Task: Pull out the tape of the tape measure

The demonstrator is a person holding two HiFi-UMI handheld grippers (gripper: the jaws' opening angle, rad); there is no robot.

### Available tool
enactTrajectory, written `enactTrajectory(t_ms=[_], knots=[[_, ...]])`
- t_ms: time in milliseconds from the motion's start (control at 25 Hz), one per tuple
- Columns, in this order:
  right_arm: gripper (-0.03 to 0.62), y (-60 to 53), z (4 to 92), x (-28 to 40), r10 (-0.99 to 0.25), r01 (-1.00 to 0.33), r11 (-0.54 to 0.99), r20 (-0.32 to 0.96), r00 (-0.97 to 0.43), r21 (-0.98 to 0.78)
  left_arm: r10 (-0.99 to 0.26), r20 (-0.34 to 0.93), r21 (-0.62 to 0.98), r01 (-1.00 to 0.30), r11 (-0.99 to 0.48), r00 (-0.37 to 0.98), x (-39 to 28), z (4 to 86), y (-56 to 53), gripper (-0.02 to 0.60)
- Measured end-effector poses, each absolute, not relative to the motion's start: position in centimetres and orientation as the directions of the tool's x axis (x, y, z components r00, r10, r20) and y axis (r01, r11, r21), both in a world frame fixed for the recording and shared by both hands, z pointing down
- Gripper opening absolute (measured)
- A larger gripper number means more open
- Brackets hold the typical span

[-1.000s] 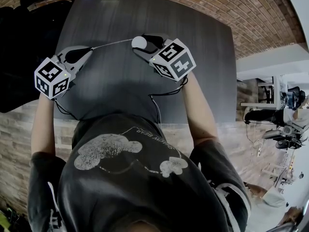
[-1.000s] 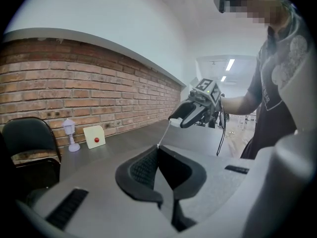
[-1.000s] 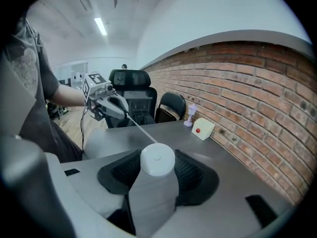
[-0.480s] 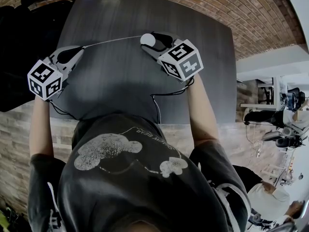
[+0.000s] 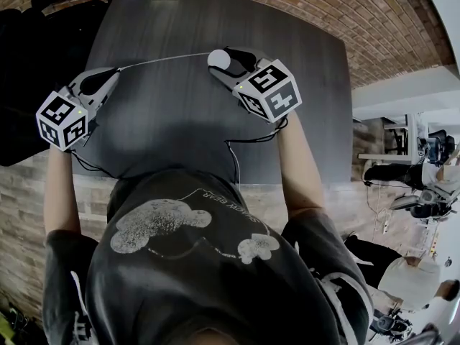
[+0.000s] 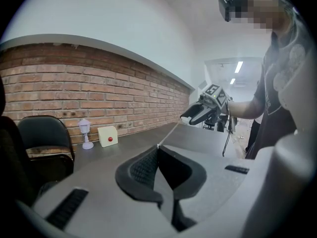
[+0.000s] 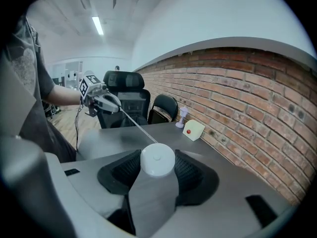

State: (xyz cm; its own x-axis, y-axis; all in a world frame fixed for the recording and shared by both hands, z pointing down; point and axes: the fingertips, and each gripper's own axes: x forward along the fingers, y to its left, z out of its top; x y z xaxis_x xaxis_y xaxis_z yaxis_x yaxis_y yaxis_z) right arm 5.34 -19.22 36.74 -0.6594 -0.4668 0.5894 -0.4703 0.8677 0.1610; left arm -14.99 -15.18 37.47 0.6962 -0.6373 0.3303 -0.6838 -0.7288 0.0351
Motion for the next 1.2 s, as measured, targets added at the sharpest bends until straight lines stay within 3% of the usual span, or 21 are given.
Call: enactTrajectory(t_ms=[520,1200], knots=[[0.233,-20.7,35.9,8.7,-0.543,-0.568,0.808,0.573,-0.614,0.157,-0.668,0.312,0.072,-0.718,-0.693,0.676,-16.9,37.2,-15.5,0.011],[0.233,-20.9,36.4,9.2,-0.555,-0.577,0.798,0.588,-0.588,0.175,-0.685,0.303,0.085,-0.734,-0.673,0.663,-17.9,36.9,-15.8,0.011]])
